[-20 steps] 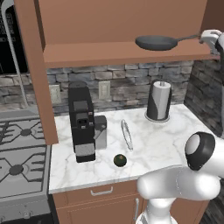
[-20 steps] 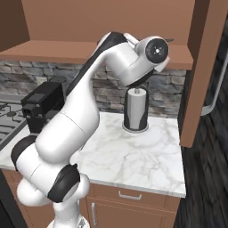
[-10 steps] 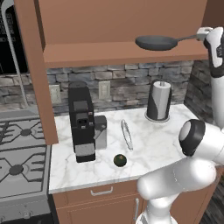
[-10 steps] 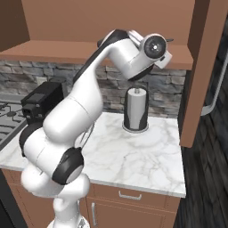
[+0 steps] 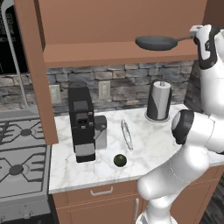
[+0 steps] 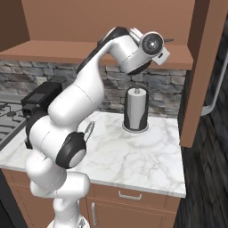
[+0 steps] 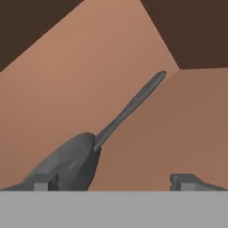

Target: Pick the pan from the cabinet and place it on the stove. Then turn on the stove burner for the pan.

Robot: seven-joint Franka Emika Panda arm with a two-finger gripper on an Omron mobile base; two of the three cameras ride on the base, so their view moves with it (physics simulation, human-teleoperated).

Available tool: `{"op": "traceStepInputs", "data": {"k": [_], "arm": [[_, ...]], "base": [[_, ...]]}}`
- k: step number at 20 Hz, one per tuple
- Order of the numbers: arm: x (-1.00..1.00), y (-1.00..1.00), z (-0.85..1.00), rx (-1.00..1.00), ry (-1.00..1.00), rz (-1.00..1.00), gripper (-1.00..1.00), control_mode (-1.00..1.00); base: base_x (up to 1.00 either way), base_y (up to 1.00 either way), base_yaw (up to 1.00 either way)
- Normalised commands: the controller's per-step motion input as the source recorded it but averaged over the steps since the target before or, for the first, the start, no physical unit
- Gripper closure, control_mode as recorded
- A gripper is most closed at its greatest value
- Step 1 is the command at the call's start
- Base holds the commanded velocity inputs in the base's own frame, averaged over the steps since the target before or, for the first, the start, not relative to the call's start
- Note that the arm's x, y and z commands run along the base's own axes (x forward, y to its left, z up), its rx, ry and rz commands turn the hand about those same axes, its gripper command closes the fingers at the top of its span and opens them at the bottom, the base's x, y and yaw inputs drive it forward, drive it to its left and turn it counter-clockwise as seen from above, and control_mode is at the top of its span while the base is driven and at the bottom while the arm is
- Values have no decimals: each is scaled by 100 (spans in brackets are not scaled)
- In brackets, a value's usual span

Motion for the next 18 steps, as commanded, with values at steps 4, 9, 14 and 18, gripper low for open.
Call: {"op": "traceStepInputs", "data": {"k": [4,9,14,18], "arm": [[32,-1,-1,1,1,0,-100,-100],[11,-9,-10,0,2,0,-100,-100],[13,-6,-6,0,4,0,-100,-100],[19,-1,-7,0,3,0,-100,-100]], "base": [[0,0,0],[0,0,0],[0,0,0],[0,0,0]]}}
